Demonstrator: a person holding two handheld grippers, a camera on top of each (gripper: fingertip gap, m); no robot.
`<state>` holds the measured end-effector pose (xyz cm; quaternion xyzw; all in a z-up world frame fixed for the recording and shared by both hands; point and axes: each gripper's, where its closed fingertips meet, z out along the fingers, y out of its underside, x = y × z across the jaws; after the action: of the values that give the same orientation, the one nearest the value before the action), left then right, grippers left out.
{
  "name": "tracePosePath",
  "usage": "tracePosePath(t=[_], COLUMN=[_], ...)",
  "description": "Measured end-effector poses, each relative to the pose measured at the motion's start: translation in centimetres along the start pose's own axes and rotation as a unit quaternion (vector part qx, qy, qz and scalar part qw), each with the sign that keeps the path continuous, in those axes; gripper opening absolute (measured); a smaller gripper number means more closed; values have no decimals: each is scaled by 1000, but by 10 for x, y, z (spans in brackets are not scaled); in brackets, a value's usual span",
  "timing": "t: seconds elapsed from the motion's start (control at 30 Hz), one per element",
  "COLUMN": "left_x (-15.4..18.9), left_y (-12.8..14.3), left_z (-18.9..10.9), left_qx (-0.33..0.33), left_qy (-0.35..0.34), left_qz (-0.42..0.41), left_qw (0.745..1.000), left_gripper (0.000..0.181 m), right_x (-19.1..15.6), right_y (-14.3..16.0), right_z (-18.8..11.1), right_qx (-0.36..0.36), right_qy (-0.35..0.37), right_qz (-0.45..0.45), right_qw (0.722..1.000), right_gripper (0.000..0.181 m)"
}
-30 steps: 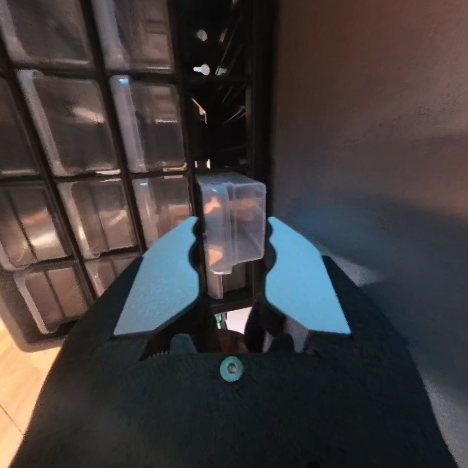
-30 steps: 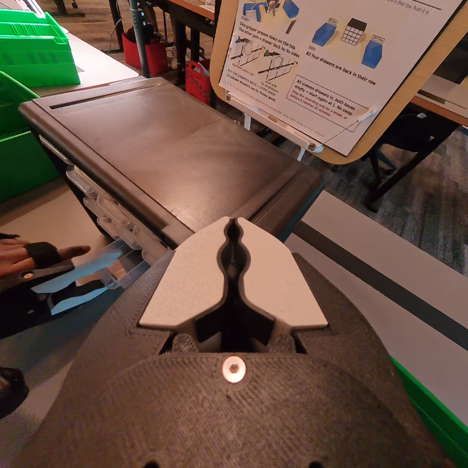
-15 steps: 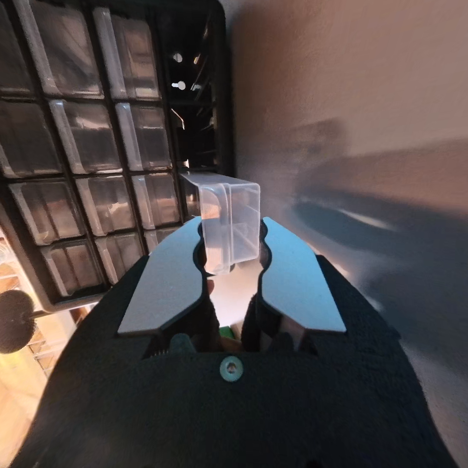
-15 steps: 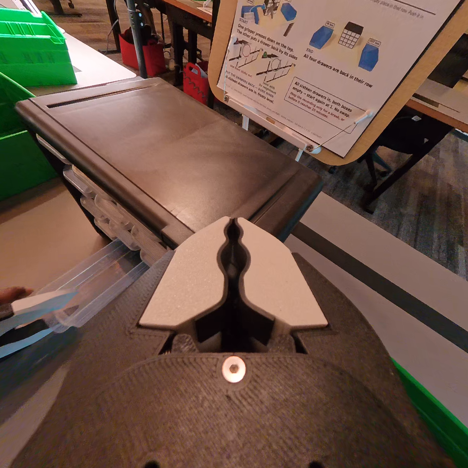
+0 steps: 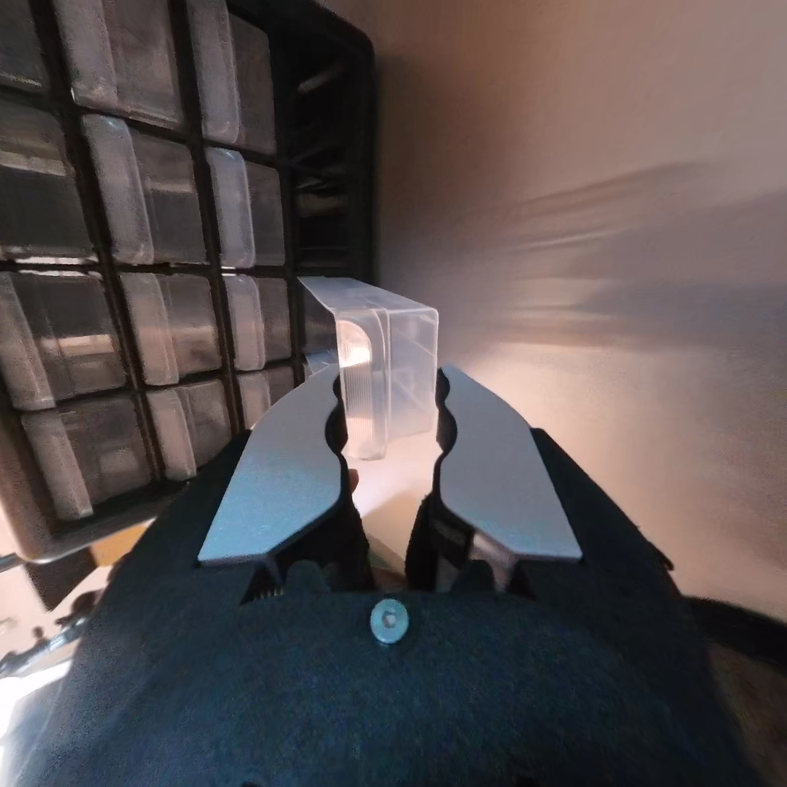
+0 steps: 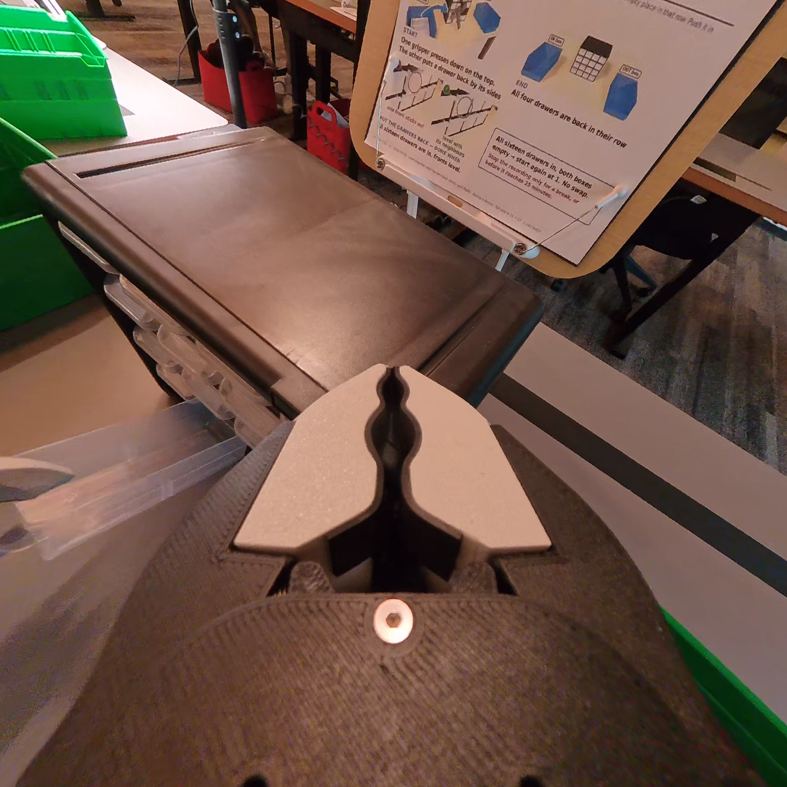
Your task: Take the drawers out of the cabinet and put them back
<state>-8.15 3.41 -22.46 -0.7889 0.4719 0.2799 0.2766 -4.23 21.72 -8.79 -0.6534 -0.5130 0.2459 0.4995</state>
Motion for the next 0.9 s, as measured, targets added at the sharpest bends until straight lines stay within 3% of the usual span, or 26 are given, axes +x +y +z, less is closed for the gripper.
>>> tracePosePath(t=[0.1,0.27,0.5,0.73,0.83,0.9], left_x=[-7,11,37,33,22,10], left_y=[-1,0,-3,7,14,17], left_z=[-4,-5,-13,-25,-33,-41], left_qx=[2,-7,3,26,32,37], left_qy=[37,26,-104,-256,-307,-346], left_qz=[-7,-5,47,59,56,54], left_qw=[999,1000,993,965,949,936], left_gripper=[41,40,40,39,39,39], right_x=[0,0,0,0,-25,-61], right_y=[0,0,0,0,-2,0], right_z=[0,0,0,-4,-18,-31], right_qx=[2,-1,1,1,45,81], right_qy=[-1,-2,12,40,10,-68], right_qz=[2,-3,-11,-19,10,70], right_qw=[1000,1000,1000,999,999,992], right_gripper=[1,1,1,2,29,71])
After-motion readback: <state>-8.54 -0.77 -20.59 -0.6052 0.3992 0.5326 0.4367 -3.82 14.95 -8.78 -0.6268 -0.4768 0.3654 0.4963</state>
